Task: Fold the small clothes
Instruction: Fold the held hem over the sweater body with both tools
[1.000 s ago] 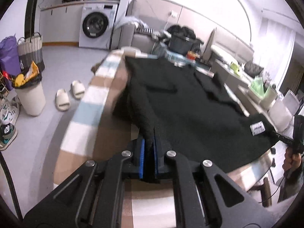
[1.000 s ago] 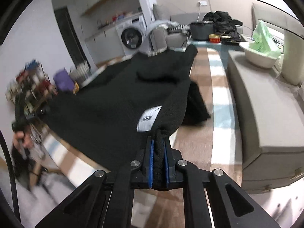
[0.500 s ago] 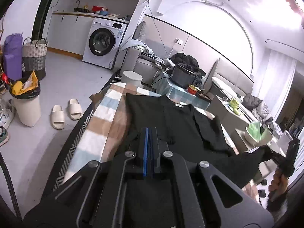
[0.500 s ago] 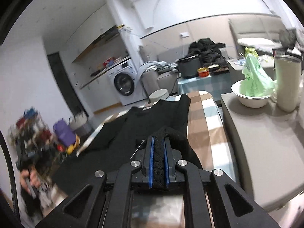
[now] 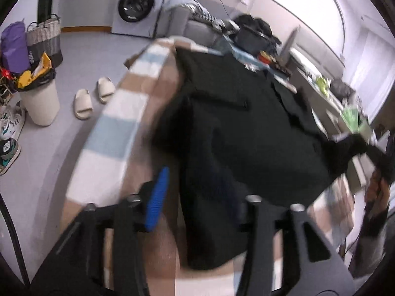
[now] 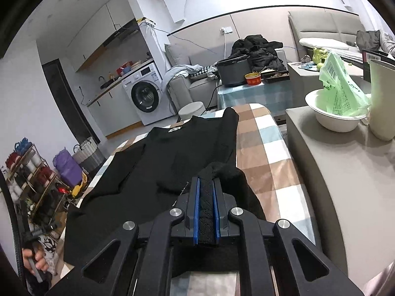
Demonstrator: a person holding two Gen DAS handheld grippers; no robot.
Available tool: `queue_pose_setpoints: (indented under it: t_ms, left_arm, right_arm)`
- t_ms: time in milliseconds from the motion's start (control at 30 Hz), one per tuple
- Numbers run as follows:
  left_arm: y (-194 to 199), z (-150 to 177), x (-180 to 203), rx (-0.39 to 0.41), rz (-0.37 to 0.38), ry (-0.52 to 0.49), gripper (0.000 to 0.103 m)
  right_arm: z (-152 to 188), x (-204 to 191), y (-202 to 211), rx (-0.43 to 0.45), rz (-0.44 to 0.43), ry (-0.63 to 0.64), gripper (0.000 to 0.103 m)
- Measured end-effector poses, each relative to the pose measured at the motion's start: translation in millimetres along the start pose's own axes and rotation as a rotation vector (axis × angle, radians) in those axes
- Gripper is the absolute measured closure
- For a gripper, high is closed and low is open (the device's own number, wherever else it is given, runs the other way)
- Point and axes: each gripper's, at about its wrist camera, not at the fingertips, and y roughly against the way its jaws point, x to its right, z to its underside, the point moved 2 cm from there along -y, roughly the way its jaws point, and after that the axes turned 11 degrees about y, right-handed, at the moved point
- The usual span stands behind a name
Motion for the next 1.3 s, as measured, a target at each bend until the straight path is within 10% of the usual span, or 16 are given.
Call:
queue_pose_setpoints:
  t_ms: [233, 300, 800, 1100, 1300]
  left_arm:
    - [-18, 38, 8, -0.072, -0.002, -0.05, 0.052]
    - [-22, 45, 13, -0.082, -0.029, -0.081, 0.098]
    - [45, -48, 52, 0.246, 0.227, -0.059, 0.101]
    - [-43, -149, 51, 0.233, 0.14, 0.05, 0.101]
    - [-112, -162, 22, 0.128, -0.025, 0.137, 0.097]
  right_arm:
    - [8, -3, 4, -0.004, -0.013, 0.004, 0.094]
    - [10, -2, 4, -0.009, -0.018, -0.005, 0.094]
    - [4, 5, -1, 0.044, -0.063, -0.069, 0.094]
    - [-29, 7, -35, 0.083, 0.02, -0.076, 0.094]
    - [-35, 25, -68, 0.025, 0.132, -0.114, 0.091]
